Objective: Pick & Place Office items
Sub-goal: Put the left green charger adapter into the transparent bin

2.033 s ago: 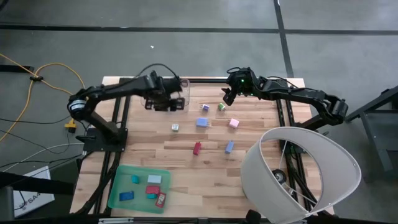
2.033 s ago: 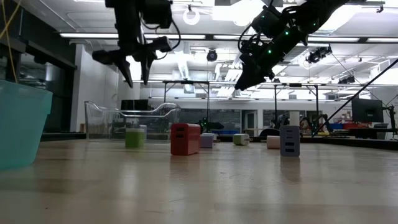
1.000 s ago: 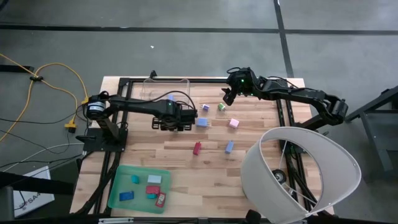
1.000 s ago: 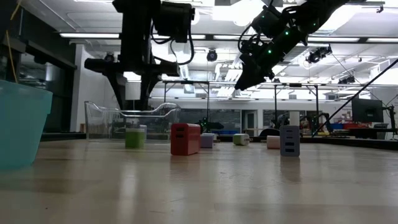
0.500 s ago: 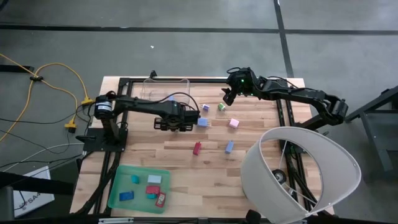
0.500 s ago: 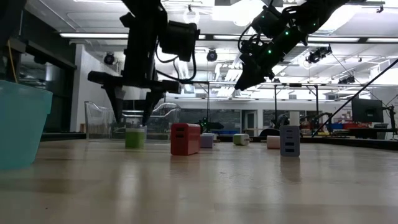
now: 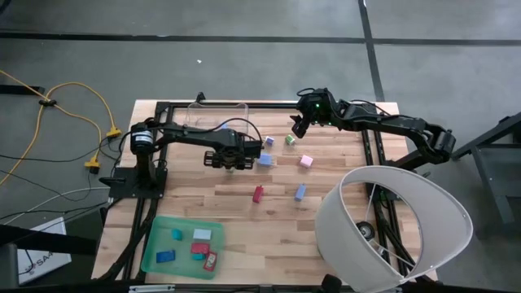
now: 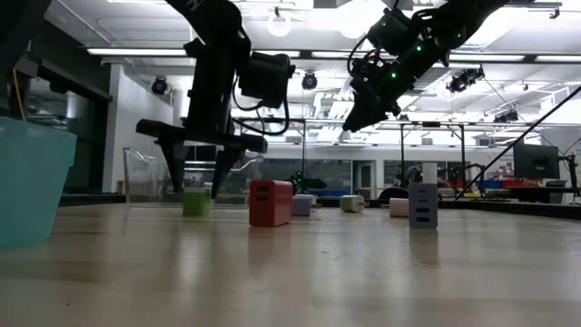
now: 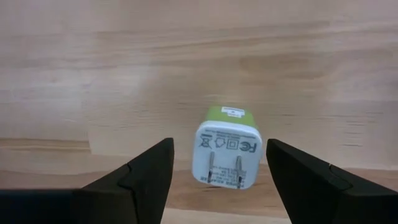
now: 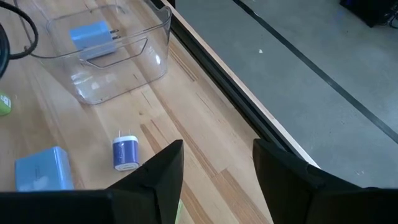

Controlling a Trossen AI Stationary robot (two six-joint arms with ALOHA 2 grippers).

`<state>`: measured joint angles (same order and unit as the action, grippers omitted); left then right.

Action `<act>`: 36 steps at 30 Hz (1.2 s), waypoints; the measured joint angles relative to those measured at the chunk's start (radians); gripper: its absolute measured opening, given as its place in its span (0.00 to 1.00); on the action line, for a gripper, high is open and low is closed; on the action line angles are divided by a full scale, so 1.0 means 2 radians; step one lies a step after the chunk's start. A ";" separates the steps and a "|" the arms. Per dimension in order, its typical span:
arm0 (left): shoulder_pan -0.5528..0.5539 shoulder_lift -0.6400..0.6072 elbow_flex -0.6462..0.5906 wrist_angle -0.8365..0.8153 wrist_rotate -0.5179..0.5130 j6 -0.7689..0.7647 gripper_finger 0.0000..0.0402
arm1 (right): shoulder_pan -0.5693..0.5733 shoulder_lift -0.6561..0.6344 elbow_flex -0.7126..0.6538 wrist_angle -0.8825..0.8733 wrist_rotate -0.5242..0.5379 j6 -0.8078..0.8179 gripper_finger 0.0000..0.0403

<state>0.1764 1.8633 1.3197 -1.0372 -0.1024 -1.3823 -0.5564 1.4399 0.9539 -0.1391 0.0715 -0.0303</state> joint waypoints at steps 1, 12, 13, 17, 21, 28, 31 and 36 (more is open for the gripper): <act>0.000 0.000 0.000 0.000 0.000 0.000 0.61 | 0.000 0.000 0.000 0.000 0.000 0.000 0.45; 0.000 0.000 -0.001 0.012 0.000 0.000 0.61 | 0.000 0.000 0.000 0.000 0.000 0.000 0.45; 0.000 0.000 -0.003 0.016 0.000 0.000 0.61 | 0.000 0.000 0.000 0.000 0.000 0.000 0.45; 0.000 0.000 -0.015 0.023 -0.001 0.000 0.61 | 0.000 0.000 0.000 0.000 0.000 0.000 0.45; 0.000 0.000 -0.021 0.023 0.002 -0.001 0.61 | 0.000 0.000 0.000 0.000 0.000 0.000 0.45; 0.000 0.000 -0.021 0.027 0.005 -0.001 0.61 | 0.000 0.000 0.000 0.000 0.000 0.000 0.45; 0.000 0.000 -0.021 0.027 0.004 0.003 0.61 | 0.000 0.000 0.000 0.000 0.000 0.000 0.45; 0.000 0.000 -0.021 0.027 0.004 0.002 0.57 | 0.000 0.000 0.000 0.000 0.000 0.000 0.45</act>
<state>0.1764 1.8633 1.2781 -0.9825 -0.0937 -1.3775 -0.5560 1.4399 0.9539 -0.1387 0.0715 -0.0303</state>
